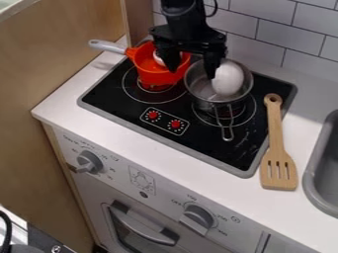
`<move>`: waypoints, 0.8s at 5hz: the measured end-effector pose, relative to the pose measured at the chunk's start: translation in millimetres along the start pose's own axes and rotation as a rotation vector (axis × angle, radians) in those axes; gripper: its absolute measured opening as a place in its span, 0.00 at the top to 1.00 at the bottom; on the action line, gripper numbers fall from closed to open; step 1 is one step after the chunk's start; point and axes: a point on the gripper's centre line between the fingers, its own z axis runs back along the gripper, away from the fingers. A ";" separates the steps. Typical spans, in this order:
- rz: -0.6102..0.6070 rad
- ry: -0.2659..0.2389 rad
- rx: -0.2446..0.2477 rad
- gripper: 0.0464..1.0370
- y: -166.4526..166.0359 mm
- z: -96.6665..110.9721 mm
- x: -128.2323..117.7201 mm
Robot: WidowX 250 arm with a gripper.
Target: Move the silver pot to the right burner
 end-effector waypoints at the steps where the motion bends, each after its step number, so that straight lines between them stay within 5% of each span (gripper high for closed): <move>1: 0.019 0.038 -0.017 0.04 -4.2 20.3 -7.8; 4: -0.017 0.115 0.017 0.04 12.4 44.7 -46.4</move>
